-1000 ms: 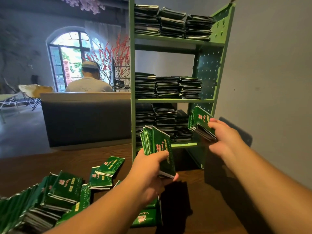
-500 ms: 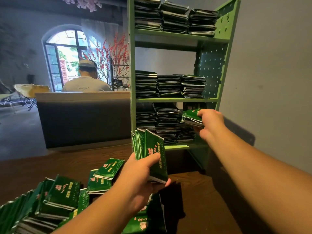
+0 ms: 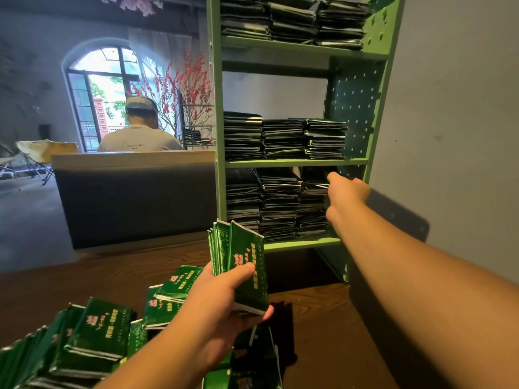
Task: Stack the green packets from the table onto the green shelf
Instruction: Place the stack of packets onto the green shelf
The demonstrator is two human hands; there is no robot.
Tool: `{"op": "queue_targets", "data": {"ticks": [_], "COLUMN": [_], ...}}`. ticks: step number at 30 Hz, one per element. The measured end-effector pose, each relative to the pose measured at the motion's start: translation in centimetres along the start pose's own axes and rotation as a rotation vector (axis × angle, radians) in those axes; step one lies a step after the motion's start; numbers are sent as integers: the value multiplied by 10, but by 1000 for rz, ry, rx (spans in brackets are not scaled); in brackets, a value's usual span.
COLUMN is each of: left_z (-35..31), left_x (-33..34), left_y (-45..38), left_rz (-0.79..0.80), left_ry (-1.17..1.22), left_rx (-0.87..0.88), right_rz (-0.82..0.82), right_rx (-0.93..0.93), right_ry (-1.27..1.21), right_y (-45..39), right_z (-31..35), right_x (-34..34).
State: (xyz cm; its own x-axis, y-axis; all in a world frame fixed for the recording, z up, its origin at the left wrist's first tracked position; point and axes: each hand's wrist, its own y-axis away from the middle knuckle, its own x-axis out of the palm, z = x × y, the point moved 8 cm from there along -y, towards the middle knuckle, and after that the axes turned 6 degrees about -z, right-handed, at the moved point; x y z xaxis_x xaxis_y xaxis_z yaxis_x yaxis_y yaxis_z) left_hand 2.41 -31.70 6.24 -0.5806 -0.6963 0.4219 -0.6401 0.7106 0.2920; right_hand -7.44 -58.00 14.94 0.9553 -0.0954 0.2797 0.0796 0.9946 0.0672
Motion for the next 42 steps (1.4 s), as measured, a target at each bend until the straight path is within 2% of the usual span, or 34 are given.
{"op": "queue_targets", "data": {"ticks": [4, 8, 15, 22, 28, 37, 42], "left_z": [3, 5, 4, 2, 3, 6, 9], "left_x": [-7, -12, -17, -19, -22, -24, -22], "left_y": [-2, -5, -6, -3, -2, -3, -3], "left_rz": [-11, -15, -21, -4, -21, -62, -74], "left_ry": [-5, 1, -33, -44, -42, -31, -19], "left_rx": [-14, -30, -20, -17, -15, -27, -60], "right_rz": [34, -24, -21, 109, 158, 28, -7], "right_rx": [-37, -15, -47, -53, -9, -43, -133], "right_ry": [8, 34, 291, 525, 512, 366, 426], "right_y": [-4, -11, -13, -14, -11, -21, -26], "right_z": [9, 6, 14, 15, 19, 13, 15], "right_x": [8, 10, 21, 31, 30, 23, 18]}}
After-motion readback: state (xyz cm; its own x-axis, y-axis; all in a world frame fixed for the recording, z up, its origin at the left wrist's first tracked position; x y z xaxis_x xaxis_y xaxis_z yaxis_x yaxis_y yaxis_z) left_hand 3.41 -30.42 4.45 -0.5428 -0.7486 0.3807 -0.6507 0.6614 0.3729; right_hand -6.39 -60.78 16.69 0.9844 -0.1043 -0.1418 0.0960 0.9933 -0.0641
